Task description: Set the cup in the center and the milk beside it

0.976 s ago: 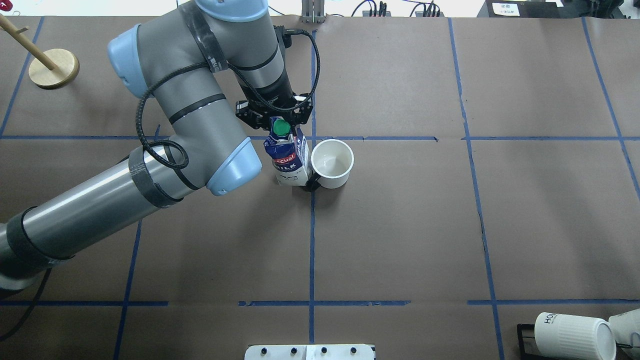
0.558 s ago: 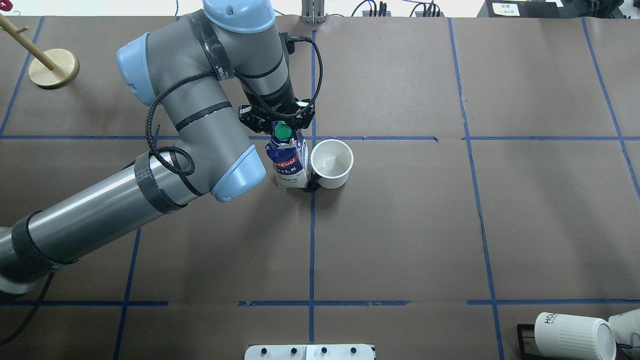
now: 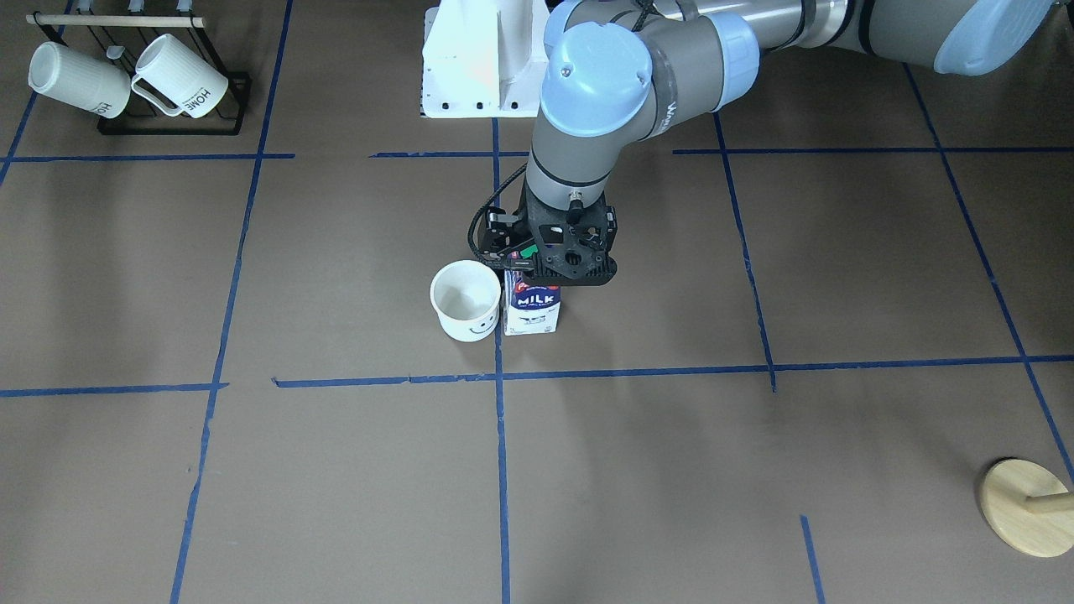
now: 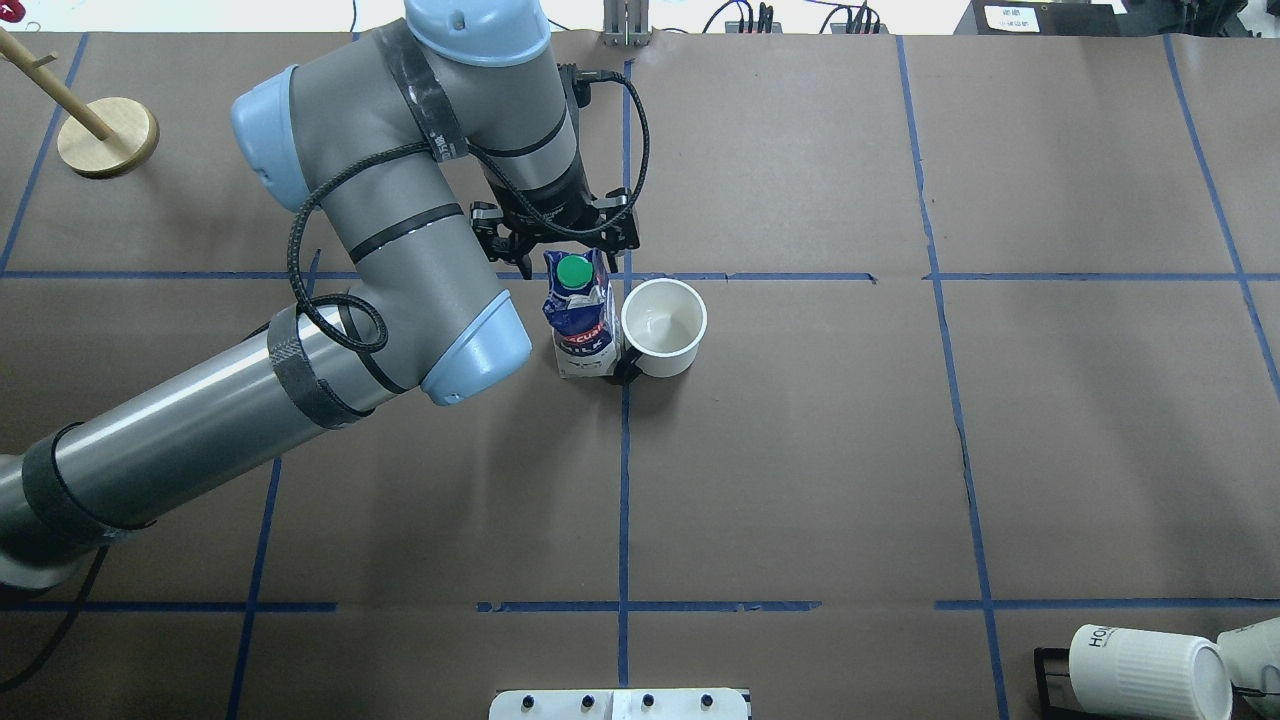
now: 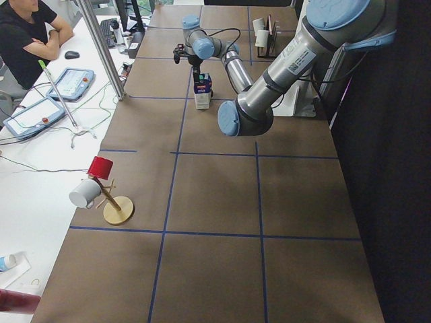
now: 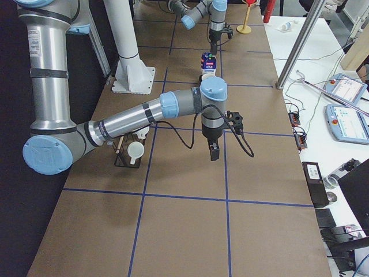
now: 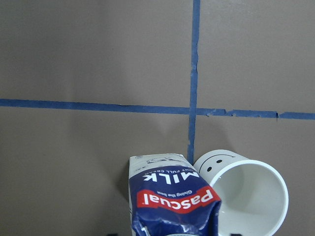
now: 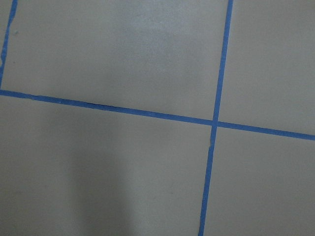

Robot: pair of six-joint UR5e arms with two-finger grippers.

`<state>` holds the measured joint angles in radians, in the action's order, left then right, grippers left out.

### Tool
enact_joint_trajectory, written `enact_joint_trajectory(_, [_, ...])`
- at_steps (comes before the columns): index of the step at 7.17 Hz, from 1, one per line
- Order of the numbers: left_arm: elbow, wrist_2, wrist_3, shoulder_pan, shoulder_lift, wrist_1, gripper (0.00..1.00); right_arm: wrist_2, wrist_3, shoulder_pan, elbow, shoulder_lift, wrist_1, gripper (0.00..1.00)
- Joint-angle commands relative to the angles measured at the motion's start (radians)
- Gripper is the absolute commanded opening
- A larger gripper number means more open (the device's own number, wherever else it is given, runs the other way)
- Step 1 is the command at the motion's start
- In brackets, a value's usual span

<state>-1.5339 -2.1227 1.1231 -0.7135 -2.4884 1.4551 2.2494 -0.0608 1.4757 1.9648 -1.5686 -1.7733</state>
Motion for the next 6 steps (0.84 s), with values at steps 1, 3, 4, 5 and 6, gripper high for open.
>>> enact_joint_trajectory(1, [-0.006, 0.001, -0.002, -0.001, -0.001, -0.002, 1.0, -0.001, -0.001, 0.0, -0.001, 0.001, 0.0, 1.0])
enact_joint_trajectory(3, [-0.06, -0.005, -0.014, -0.03, 0.002, -0.037, 1.0, -0.004, 0.012, 0.0, -0.001, 0.001, 0.0, 1.0])
enact_joint_trajectory(4, [-0.122, -0.008, -0.087, -0.053, 0.009, -0.135, 1.0, -0.005, 0.012, 0.0, -0.006, -0.001, 0.0, 1.0])
enact_joint_trajectory(5, [-0.19, -0.008, -0.205, -0.096, 0.012, -0.277, 1.0, -0.007, 0.01, 0.0, -0.021, -0.004, 0.002, 1.0])
enact_joint_trajectory(6, [-0.277, -0.01, -0.288, -0.14, 0.096, -0.312, 1.0, -0.005, 0.009, 0.0, -0.021, -0.001, 0.002, 1.0])
